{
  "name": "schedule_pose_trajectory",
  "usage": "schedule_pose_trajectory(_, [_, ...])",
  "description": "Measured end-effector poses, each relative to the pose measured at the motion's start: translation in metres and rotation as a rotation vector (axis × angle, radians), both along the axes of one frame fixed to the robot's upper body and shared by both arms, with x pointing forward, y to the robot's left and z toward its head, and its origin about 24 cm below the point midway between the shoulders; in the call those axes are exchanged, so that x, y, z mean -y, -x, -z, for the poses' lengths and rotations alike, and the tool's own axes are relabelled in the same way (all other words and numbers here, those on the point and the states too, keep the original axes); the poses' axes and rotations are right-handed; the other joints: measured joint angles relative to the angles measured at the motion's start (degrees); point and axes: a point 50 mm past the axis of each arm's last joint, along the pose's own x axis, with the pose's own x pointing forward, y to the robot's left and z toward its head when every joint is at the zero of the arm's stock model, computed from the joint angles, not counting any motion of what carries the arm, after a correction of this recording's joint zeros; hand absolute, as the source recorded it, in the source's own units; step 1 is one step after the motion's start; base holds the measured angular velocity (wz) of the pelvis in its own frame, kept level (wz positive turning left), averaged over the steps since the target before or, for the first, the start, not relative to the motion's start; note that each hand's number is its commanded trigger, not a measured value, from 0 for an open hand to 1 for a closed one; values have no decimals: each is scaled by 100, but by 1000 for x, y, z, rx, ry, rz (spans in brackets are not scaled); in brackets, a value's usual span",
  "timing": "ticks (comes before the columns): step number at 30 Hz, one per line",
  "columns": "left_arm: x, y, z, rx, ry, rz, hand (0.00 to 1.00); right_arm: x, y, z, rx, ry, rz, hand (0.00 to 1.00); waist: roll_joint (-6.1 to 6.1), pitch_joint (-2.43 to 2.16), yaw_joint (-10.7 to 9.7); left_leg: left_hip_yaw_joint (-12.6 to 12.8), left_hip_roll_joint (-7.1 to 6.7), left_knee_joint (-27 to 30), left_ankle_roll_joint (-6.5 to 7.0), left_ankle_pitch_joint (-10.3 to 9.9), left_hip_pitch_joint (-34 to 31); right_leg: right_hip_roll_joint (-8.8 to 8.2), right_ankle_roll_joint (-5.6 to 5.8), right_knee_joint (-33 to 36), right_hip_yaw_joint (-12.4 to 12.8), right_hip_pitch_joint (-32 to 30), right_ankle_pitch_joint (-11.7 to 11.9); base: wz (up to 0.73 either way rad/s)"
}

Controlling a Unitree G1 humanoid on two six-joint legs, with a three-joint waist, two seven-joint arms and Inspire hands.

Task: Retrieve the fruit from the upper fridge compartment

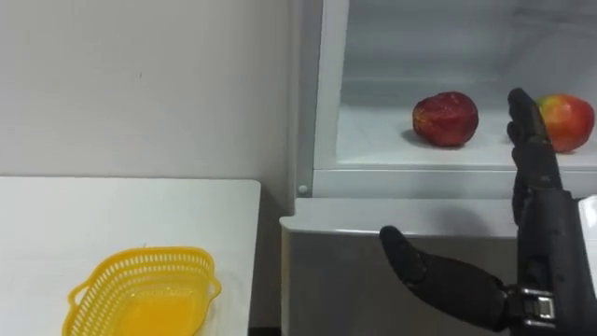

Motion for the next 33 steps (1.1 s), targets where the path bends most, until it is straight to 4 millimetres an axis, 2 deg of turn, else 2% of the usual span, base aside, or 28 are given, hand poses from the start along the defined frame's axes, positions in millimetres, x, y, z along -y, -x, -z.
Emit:
schedule_pose_trajectory(6, [-1, -1, 0, 6, -16, 0, 0, -2, -9, -15, 71, -39, -35, 0, 33, 14, 6, -49, -4, 31, 0, 0, 0, -14, 0, -3, -112, 45, 0, 5])
schedule_pose_trajectory(9, [-1, -1, 0, 5, -18, 0, 0, -1, -12, -19, 82, -59, -55, 0, 0, 21, 10, -122, -9, 37, -1, 1, -1, -27, 0, -4, -262, 72, 0, 11])
schedule_pose_trajectory(12, [-2, 1, -1, -1, -21, 5, 0, 2, -15, -16, 69, -59, -41, 0, -36, 23, 10, -162, -9, 45, -2, 1, -1, -27, 0, -12, -266, 94, 0, 9])
schedule_pose_trajectory(14, [-2, 3, 0, -9, -21, 9, 0, 10, -19, -16, 67, -58, -6, 0, -101, 24, 9, -176, -12, 45, -2, 1, -1, -30, 0, -14, -294, 105, 0, 5])
schedule_pose_trajectory(16, [-2, 4, -1, -12, -24, 3, 0, 20, -25, -16, 68, -69, 33, 0, -122, 51, 4, -191, -16, 48, -2, 1, -1, -34, 0, -16, -331, 113, 0, 5])
schedule_pose_trajectory(20, [-4, 4, -1, -8, -29, -8, 0, 48, -32, -24, 82, -118, 114, 0, -184, 40, 0, -319, -25, 55, -1, 2, -5, -52, 1, -18, -436, 141, 0, 11])
schedule_pose_trajectory(23, [-6, 3, -2, -3, -34, -14, 0, 59, -39, -31, 102, -140, 144, 0, -227, 44, -110, -394, -48, 56, -6, 10, -11, -75, 6, -17, -578, 169, -4, 18])
schedule_pose_trajectory(27, [-7, -2, -2, 8, -24, -8, 0, 67, -52, -36, 108, -147, 174, 0, -271, 59, -113, -405, -51, 115, -7, 12, -22, -76, 7, -16, -571, 171, -5, 2])
schedule_pose_trajectory(29, [-8, -9, -3, 18, -16, -2, 0, 75, -63, -34, 77, -152, 194, 0, -316, 69, -119, -413, -57, 181, -7, 12, -60, -86, 7, -16, -580, 170, -5, 5])
schedule_pose_trajectory(33, [-11, -20, -4, 38, -16, 8, 0, 83, -72, -29, 22, -171, 196, 0, -361, 62, -110, -468, -74, 227, -7, 12, -141, -97, 7, -18, -591, 135, -5, 8])
